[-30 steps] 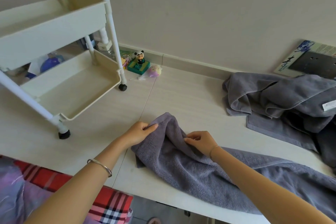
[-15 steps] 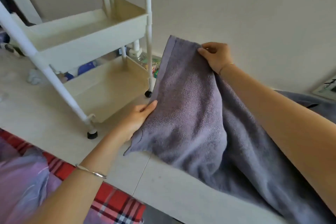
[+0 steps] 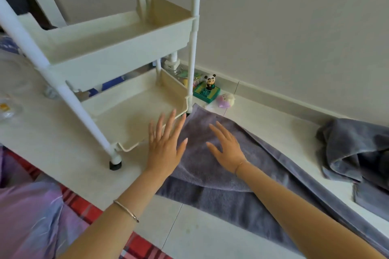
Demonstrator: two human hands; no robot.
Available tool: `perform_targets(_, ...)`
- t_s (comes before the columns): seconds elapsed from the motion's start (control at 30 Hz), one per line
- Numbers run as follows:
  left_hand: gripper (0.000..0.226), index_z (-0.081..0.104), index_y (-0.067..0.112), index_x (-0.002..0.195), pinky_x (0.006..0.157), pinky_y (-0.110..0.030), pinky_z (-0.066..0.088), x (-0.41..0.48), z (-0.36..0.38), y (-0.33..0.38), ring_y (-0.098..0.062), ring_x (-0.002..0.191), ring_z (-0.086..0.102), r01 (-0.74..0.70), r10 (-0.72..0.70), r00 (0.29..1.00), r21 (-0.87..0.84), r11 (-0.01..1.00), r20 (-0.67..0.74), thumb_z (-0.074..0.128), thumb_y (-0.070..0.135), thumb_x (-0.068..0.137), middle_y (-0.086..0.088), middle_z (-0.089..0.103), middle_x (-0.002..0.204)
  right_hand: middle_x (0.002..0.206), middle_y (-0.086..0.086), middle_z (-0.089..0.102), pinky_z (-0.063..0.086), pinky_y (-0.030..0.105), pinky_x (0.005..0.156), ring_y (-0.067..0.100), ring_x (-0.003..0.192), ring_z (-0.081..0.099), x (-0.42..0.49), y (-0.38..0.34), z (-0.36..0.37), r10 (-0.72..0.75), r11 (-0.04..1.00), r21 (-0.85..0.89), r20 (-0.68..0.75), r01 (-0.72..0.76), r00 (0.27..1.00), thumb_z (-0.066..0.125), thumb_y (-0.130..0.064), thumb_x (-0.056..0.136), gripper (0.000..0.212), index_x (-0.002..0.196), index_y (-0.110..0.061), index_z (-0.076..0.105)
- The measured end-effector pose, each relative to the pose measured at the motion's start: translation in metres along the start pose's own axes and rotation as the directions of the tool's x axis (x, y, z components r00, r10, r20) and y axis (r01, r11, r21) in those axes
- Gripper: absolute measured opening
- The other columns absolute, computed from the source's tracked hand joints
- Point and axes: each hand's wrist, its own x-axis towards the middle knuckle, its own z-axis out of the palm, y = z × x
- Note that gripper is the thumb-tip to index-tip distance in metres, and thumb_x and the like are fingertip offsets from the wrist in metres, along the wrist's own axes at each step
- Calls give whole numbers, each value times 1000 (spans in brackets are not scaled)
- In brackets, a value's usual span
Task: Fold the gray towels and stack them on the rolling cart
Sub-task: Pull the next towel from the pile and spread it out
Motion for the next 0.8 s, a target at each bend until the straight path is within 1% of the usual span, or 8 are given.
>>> perform_targets(0.07, 63, 16, 30, 151, 109, -60, 1, 7, 3, -8, -40, 143, 12, 89, -91, 996, 57, 994, 24, 20, 57, 94, -4, 13, 158, 158, -9, 8, 12, 38, 119, 8, 145, 7, 14, -23, -6, -1, 953, 303, -23, 8, 1000, 42, -43, 96, 64, 150, -29, 10)
perform_targets(0.13, 64, 19, 31, 149, 105, -65, 5, 6, 7, -16, -45, 140, 19, 141, -150, 983, 86, 986, 103, 5, 61, 94, -6, 21, 156, 158, -11, 5, 8, 32, 119, 3, 144, 5, 33, -55, -17, 19, 854, 520, 10, -21, 1000, 37, -44, 98, 64, 151, -28, 4)
perform_targets(0.2, 71, 18, 34, 149, 104, -70, 10, 8, 9, -21, -47, 137, 24, 151, -173, 970, 133, 980, 171, -8, 65, 90, -6, 26, 155, 158, -11, 5, 8, 27, 116, 5, 144, 7, 55, -83, -26, 5, 806, 592, 32, -23, 999, 33, -42, 100, 61, 151, -29, 2)
perform_targets(0.3, 80, -20, 42, 140, 109, -65, -1, 9, 10, -23, -43, 143, 6, 172, -197, 959, 133, 976, 206, -37, 70, 67, 0, 1, 160, 159, -8, 5, 9, 31, 118, 9, 145, 7, 78, -105, -29, 3, 778, 629, 23, -17, 1000, 31, -42, 100, 61, 151, -28, 0)
perform_targets(0.37, 78, -16, 42, 141, 109, -65, 2, 9, 9, -27, -44, 142, 12, 201, -216, 962, 99, 975, 168, -32, 71, 70, -1, 8, 159, 159, -7, 6, 10, 33, 119, 9, 145, 8, 87, -111, -28, 24, 773, 634, 28, -36, 999, 32, -40, 101, 60, 151, -27, 2)
perform_targets(0.53, 73, 40, 31, 142, 94, -73, 28, 17, 3, -50, -50, 119, 49, 218, -237, 960, 133, 967, 152, 0, 66, 91, -7, 54, 137, 158, -6, 10, 13, 23, 107, 12, 144, 10, 107, -126, -29, -44, 811, 585, 111, -30, 993, 26, -41, 102, 56, 151, -27, 5)
perform_targets(0.7, 83, 7, 39, 149, 109, -62, 8, 28, 3, -65, -38, 141, 19, 281, -298, 936, 114, 953, 187, -9, 71, 75, 1, 28, 154, 157, -6, 15, 12, 26, 111, 13, 144, 14, 117, -134, -18, -37, 827, 559, 165, -62, 986, 29, -44, 101, 55, 151, -28, 13)
perform_targets(0.8, 85, 6, 37, 150, 111, -59, 5, 29, -1, -65, -34, 143, 15, 280, -297, 938, 116, 953, 179, -10, 72, 74, 2, 24, 156, 156, -7, 21, 14, 19, 102, 10, 142, 18, 95, -118, -11, 15, 777, 620, 162, -113, 987, 33, -43, 100, 53, 149, -27, 22)
